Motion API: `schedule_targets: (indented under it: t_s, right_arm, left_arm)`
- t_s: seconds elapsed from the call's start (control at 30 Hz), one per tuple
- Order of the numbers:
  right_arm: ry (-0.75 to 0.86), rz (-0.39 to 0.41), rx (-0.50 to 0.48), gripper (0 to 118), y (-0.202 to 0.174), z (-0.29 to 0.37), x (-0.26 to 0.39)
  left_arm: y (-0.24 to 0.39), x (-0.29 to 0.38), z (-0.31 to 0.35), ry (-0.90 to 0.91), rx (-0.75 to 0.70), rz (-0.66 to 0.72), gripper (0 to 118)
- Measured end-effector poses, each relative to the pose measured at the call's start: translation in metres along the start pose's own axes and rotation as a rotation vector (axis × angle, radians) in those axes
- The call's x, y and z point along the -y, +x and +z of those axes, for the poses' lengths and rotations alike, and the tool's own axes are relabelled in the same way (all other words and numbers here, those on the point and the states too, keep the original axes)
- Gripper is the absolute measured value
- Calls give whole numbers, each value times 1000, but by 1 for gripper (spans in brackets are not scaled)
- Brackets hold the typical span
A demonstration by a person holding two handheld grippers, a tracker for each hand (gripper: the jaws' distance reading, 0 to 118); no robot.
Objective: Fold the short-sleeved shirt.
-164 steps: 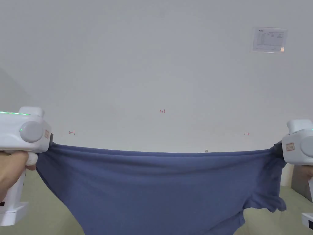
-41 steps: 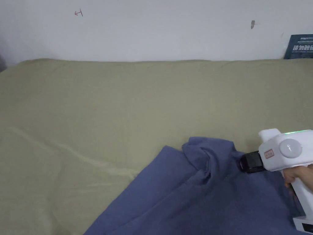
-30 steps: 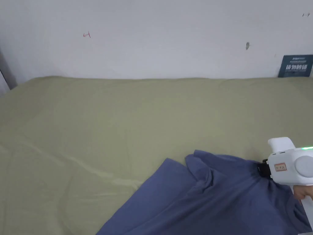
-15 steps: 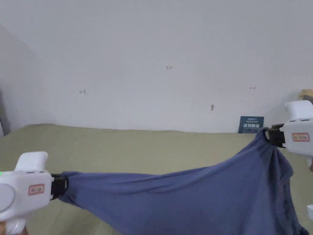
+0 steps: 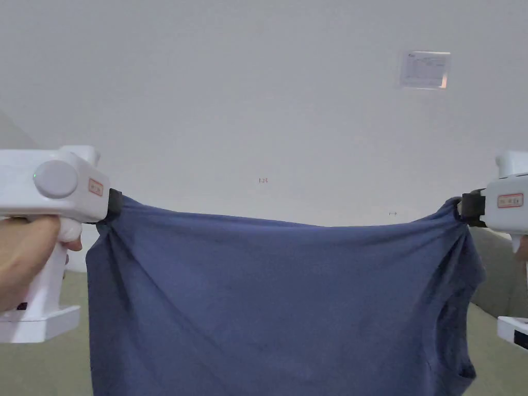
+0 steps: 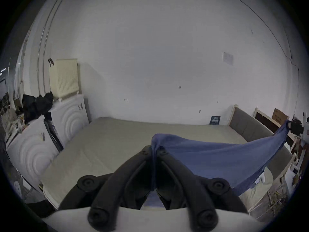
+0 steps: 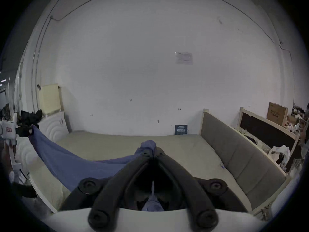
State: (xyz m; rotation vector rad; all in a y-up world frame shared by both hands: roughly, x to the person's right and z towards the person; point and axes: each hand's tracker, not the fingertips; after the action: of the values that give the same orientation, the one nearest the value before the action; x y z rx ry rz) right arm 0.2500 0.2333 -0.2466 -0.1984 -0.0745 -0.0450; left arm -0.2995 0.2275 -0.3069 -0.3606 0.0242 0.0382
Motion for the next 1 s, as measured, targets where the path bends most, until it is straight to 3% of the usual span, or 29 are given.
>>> schedule_targets:
  t_s: [0.37,0.83,1.0]
  right_arm:
    - [-2,47,53,0,-19,-70,-45]
    - [38,114,120,0,-30,-196,-104]
    - [43,104,122,0,-38,-236,-103]
  left_arm:
    - [11,-42,-49,-1,-82,-41,5]
    - [40,-103,-167,27,-143,-34,5]
    - [45,-106,-207,34,-200,-72,5]
